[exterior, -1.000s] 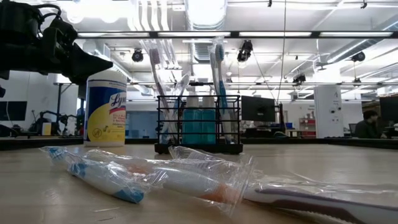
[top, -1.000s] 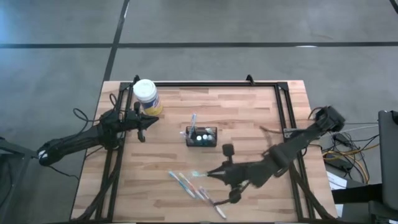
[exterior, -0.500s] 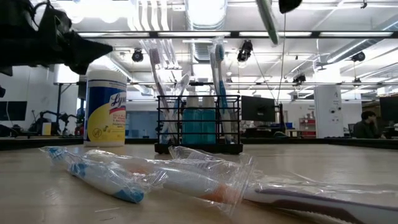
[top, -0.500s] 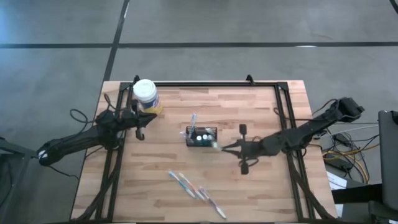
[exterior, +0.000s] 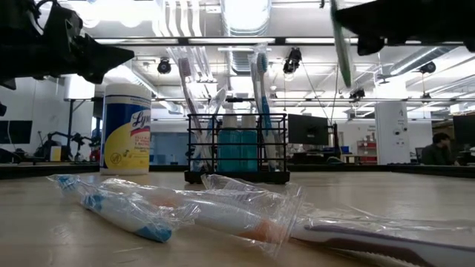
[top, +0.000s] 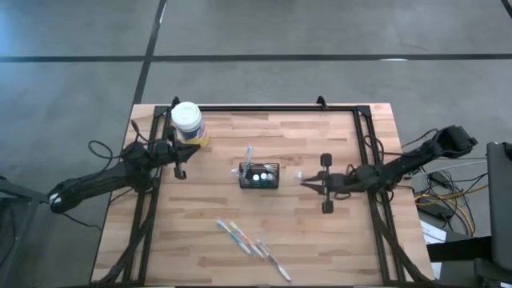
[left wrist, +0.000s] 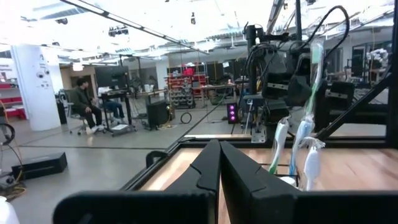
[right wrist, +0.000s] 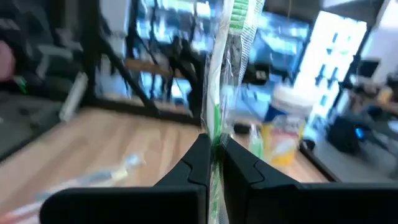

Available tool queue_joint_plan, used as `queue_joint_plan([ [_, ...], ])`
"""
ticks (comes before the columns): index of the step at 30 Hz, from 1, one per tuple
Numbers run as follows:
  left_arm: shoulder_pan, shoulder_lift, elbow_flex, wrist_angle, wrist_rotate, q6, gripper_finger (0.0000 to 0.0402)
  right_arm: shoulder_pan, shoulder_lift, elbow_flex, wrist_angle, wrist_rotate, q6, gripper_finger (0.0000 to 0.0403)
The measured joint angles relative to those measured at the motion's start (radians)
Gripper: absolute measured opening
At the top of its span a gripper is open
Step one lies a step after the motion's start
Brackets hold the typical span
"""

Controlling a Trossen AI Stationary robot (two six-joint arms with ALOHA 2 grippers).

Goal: Pick & Place toothbrushing station
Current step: Put the green toothbrush into the wire organizer

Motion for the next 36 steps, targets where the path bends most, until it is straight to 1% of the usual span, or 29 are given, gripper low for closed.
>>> queue_joint_plan([
  [5,0.0,0.0,0.0,0.0,0.0,0.022,0.0014,0.0,0.015,-0.111,0.237,-0.012,-0.049,0.0013],
  [10,0.0,0.0,0.0,0.0,0.0,0.023,0.0014,-0.022,0.009,-0.134,0.399,-0.011,-0.118,0.0013],
  [13,0.0,0.0,0.0,0.002,-0.007,0.034,0.0014,-0.088,0.004,-0.086,0.4,-0.01,-0.132,0.0013],
  [15,0.0,0.0,0.0,0.009,-0.022,0.037,0.0014,-0.149,0.007,-0.04,0.349,-0.024,-0.13,0.0013],
  [17,0.0,0.0,0.0,0.01,-0.034,0.038,0.0014,-0.224,0.014,0.009,0.28,-0.113,-0.128,0.0013],
  [19,0.0,0.0,0.0,0.01,-0.037,0.038,0.0014,-0.304,0.022,0.052,0.249,-0.252,-0.099,0.0013],
  [20,0.0,0.0,0.0,0.01,-0.038,0.038,0.0014,-0.342,0.03,0.073,0.247,-0.302,-0.074,0.0013],
  [22,0.0,0.0,0.0,0.01,-0.039,0.038,0.0014,-0.404,0.05,0.097,0.238,-0.353,-0.039,0.0013],
  [25,0.0,0.0,0.0,0.01,-0.04,0.038,0.0014,-0.453,0.109,0.118,0.232,-0.357,-0.025,0.0013],
  [29,0.0,0.0,0.0,0.01,-0.04,0.038,0.0014,-0.466,0.226,0.146,0.283,-0.397,-0.014,0.0013],
  [31,0.0,0.0,0.0,0.01,-0.04,0.038,0.0014,-0.467,0.295,0.154,0.334,-0.396,-0.014,0.0013],
  [36,0.0,0.0,0.0,0.011,-0.04,0.038,0.0014,-0.467,0.472,0.148,0.54,-0.402,0.015,0.0013],
])
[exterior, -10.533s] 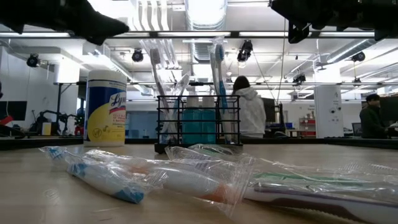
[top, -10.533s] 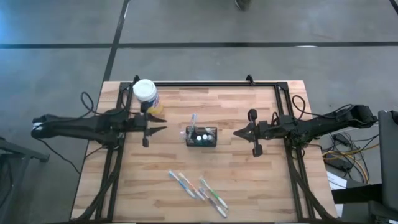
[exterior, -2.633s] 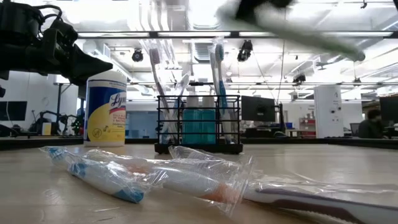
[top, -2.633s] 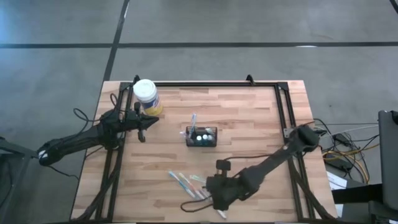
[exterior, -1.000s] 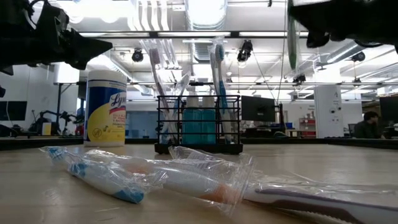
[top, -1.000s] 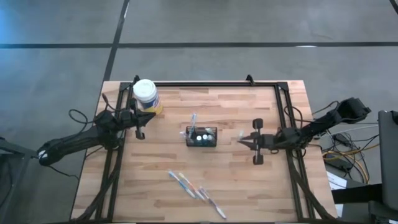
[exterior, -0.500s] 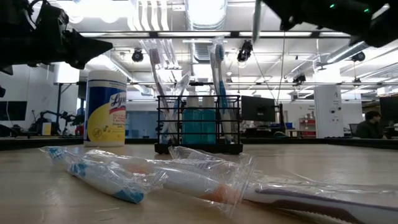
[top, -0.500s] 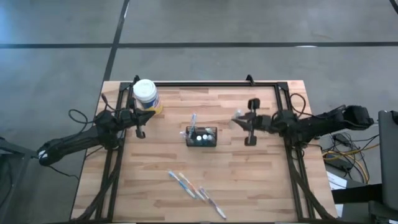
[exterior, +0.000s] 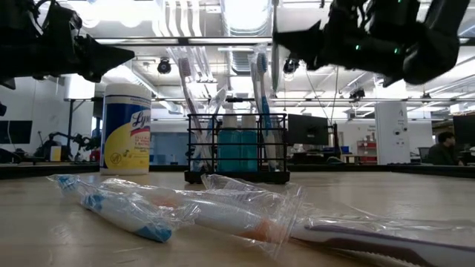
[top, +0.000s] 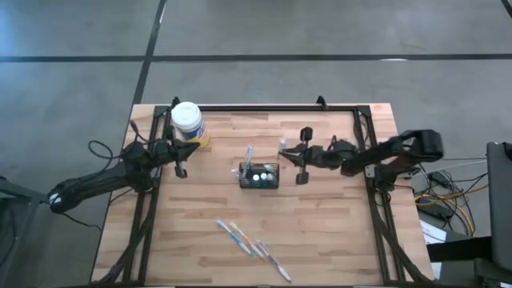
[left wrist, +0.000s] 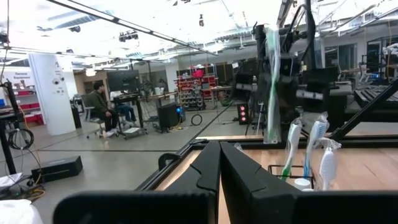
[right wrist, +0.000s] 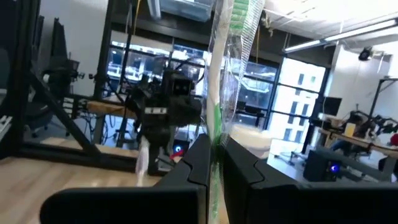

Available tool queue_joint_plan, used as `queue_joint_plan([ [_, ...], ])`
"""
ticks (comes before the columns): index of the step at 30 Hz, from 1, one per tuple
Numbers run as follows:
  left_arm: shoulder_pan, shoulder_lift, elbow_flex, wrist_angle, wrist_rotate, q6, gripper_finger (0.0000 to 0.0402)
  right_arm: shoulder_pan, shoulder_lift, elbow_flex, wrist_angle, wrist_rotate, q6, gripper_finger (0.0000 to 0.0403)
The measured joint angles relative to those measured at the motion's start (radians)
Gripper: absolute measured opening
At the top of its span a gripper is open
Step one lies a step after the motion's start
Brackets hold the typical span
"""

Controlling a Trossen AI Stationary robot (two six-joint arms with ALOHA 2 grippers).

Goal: Pick & Place toothbrushing station
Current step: Put the green toothbrush into the wire organizer

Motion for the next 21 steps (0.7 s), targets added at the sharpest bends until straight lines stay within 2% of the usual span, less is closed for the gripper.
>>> queue_joint_plan([
  [4,0.0,0.0,0.0,0.0,0.0,-0.001,0.0014,-0.005,0.134,-0.003,0.151,-0.001,0.043,0.0013],
  [7,0.0,0.0,0.0,0.0,0.0,-0.001,0.0014,-0.003,0.21,-0.001,0.187,-0.002,0.065,0.0013],
  [13,0.0,0.0,0.0,0.001,-0.001,0.0,0.0014,-0.003,0.28,0.022,0.19,-0.003,0.095,0.0013],
  [21,0.0,0.0,0.0,0.0,-0.004,0.0,0.0014,0.001,0.31,0.02,0.192,-0.001,0.096,0.0013],
])
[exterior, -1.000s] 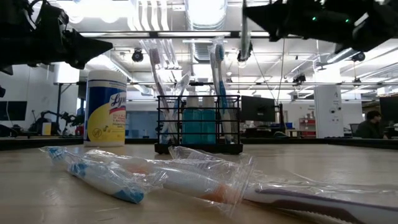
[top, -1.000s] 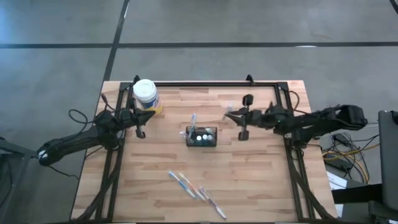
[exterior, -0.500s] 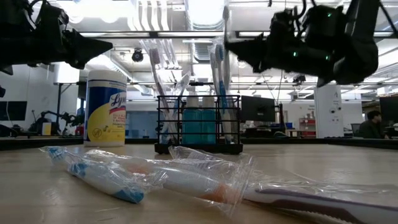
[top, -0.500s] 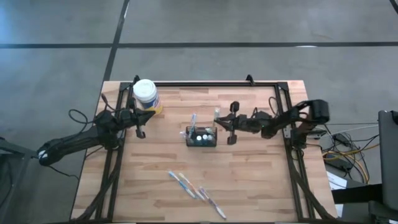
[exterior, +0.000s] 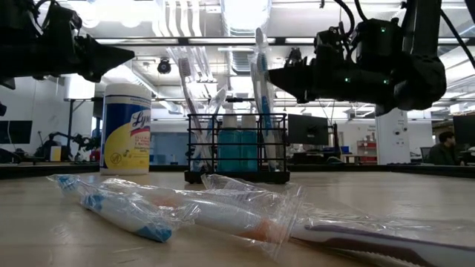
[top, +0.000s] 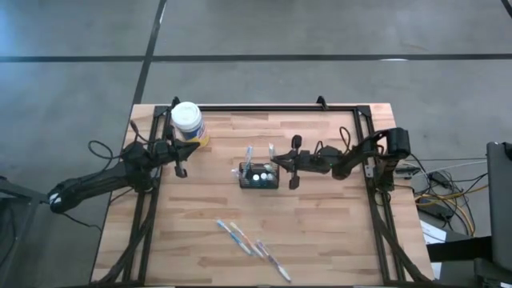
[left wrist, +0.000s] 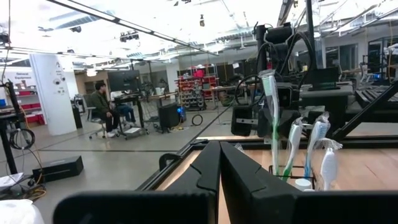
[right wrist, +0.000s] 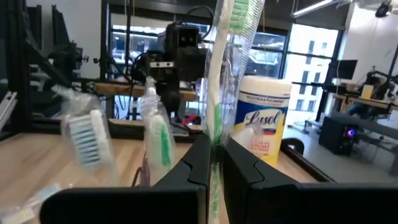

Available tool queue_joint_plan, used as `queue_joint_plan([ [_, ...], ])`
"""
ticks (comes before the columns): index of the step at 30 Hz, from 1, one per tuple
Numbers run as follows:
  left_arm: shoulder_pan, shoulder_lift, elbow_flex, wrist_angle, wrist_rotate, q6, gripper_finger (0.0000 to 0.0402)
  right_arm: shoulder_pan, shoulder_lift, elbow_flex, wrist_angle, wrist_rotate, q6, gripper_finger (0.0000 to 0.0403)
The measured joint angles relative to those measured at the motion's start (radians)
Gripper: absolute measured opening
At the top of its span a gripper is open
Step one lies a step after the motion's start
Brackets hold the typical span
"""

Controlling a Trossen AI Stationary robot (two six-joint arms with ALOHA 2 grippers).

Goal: Pick & Place toothbrushing station
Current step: Put the green toothbrush into the wire organizer

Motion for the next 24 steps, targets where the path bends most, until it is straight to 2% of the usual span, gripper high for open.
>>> queue_joint_plan([
  [15,0.0,0.0,0.0,0.0,0.0,-0.002,0.0014,0.02,0.117,-0.015,0.001,0.043,-0.004,0.0013],
  [24,0.0,0.0,0.0,0.0,0.0,-0.003,0.0014,0.02,0.125,-0.015,0.0,0.054,0.035,0.0013],
])
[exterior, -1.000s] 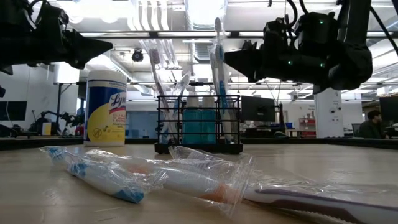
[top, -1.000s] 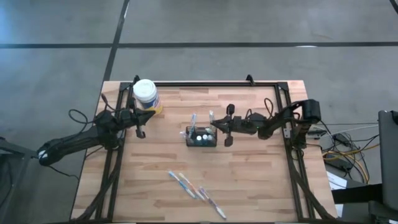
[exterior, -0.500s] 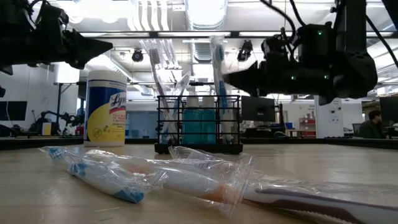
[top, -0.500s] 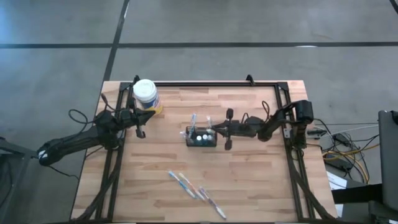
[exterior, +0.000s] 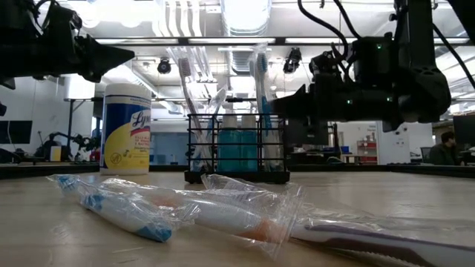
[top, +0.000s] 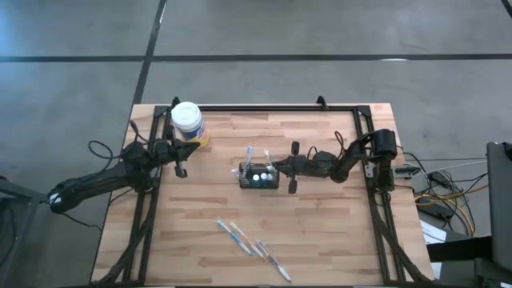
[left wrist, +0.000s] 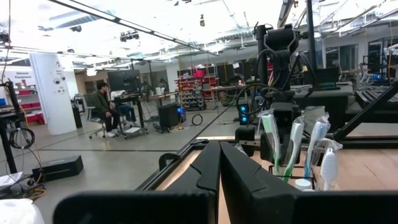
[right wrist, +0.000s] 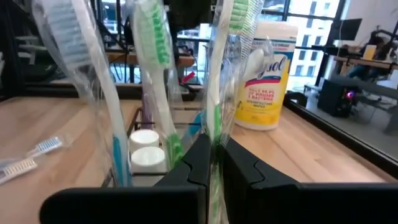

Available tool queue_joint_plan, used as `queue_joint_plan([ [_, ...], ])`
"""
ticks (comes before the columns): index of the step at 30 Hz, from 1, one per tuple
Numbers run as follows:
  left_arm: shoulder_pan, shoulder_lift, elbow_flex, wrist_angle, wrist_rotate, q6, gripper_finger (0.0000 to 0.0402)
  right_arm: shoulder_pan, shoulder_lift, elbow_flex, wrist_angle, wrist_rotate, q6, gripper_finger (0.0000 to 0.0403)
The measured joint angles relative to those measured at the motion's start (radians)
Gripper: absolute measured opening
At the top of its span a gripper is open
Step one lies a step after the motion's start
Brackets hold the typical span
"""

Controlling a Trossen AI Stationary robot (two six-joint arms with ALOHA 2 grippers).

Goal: Pick & Place toothbrushing station
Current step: Put the green toothbrush into the wire organizer, then put the purple toothbrush into the wire organizer

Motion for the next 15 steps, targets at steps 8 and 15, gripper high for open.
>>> queue_joint_plan([
  [8,0.0,0.0,0.0,0.0,0.0,-0.001,0.0014,0.0,-0.005,0.0,-0.039,-0.005,0.086,0.0068],
  [15,0.0,0.0,0.0,0.0,0.0,-0.001,0.0014,0.0,-0.022,0.0,-0.053,-0.001,0.1,0.0132],
])
